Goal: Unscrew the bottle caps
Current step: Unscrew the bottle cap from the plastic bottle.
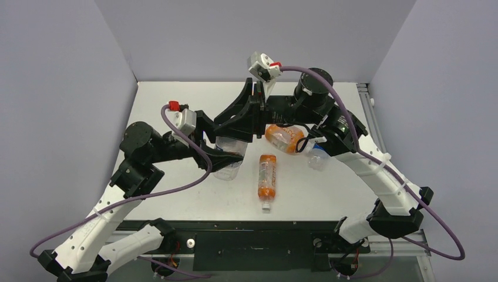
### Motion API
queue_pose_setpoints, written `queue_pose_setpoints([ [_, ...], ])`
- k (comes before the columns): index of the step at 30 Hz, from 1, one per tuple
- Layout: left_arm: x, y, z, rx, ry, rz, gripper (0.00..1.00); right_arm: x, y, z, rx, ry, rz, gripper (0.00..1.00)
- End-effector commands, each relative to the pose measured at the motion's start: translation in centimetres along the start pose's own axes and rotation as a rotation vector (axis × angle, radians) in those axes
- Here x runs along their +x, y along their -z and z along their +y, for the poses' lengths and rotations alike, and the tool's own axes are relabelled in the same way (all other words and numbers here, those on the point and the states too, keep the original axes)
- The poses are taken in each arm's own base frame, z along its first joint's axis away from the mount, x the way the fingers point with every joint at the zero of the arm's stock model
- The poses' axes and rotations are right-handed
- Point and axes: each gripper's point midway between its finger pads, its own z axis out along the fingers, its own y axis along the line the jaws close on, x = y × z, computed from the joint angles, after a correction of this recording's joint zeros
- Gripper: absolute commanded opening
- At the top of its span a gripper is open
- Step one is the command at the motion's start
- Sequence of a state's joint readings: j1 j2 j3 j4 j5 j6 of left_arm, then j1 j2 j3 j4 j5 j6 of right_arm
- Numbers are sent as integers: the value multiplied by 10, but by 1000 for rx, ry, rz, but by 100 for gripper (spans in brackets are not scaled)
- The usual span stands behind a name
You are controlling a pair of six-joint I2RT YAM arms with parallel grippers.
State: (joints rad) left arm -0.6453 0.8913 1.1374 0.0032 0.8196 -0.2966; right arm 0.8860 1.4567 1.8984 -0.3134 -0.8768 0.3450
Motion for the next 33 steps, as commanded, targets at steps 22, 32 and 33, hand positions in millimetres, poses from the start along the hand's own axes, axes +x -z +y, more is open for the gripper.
queue_pose_setpoints([
  [22, -4, 10, -7, 11, -120, -4, 0, -53, 33, -14, 433, 271, -107, 81],
  [32, -12, 15, 39, -232, -208, -49, 0, -51, 44, -29, 661, 142, -164, 83],
  [33, -13, 16, 42, -247, -214, -52, 0, -49, 43, -34, 688, 124, -158, 83],
])
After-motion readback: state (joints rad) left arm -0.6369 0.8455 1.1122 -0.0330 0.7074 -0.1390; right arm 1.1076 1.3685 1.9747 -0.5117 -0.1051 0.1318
